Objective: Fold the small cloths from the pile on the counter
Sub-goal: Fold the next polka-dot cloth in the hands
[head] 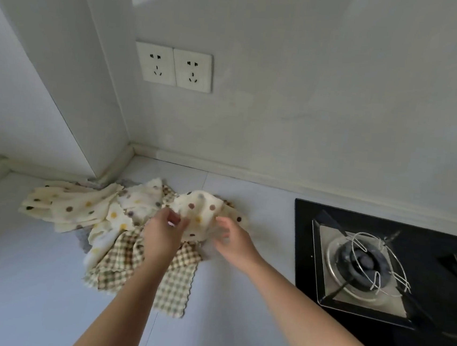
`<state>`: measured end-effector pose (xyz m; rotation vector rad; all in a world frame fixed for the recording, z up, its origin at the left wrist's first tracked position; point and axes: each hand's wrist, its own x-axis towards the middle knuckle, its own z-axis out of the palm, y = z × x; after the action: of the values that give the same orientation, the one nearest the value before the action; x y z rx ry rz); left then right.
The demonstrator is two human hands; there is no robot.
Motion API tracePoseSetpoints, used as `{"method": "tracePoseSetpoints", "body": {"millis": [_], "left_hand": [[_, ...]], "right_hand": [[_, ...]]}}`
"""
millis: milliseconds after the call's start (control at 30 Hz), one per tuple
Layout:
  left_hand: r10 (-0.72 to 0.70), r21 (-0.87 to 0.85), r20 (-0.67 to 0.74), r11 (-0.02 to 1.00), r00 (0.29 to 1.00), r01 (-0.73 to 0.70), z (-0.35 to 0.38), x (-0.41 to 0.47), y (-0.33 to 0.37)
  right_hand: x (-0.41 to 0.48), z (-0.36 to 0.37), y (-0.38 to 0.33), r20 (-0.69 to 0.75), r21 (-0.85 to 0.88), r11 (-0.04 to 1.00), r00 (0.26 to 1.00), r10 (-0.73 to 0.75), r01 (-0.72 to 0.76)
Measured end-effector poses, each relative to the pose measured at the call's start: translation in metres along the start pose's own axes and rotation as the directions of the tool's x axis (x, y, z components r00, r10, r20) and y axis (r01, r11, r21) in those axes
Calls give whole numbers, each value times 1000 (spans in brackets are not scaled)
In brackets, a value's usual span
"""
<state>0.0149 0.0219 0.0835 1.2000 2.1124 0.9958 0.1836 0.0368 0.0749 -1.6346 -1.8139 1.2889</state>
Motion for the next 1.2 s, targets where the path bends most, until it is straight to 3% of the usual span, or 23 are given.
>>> {"method": "tracePoseSetpoints", "body": {"millis": [133,267,333,500,633,767,833,967,1100,1200], "left_hand": [[-49,-319,111,944,993,82,-12,-24,25],[-40,-487,163,866,986,115,-25,-41,43],[-18,-485,145,870,989,87,-32,-47,47],[29,-526,153,849,988,57,-44,-54,52],[67,-429,196,903,978,24,-45,-60,47],[155,-313,420,950,894,-18,-42,-67,39],[169,-240,459,969,872,-61,-42,-71,39],[162,-264,310,961,937,-79,-41,-66,43],[56,-227,65,973,996,-40,-45,-46,38],[137,-171,-21,976,990,-139,-44,-55,43]], "right_hand": [[-25,9,-13,-22,74,993,996,-86,88],[-40,9,-22,-206,87,982,967,-149,170],[-48,2,-28,-249,77,977,953,-175,199],[-65,-19,-45,-201,85,964,952,-230,251],[-68,-33,-51,-177,315,931,975,-136,187],[-69,-47,-54,-122,537,835,991,-58,115],[-72,-54,-56,-118,610,788,993,-20,88],[-74,-63,-51,-185,633,772,980,80,57],[-78,-69,-38,-285,641,764,946,153,70],[-81,-69,-35,-318,670,734,936,153,108]]}}
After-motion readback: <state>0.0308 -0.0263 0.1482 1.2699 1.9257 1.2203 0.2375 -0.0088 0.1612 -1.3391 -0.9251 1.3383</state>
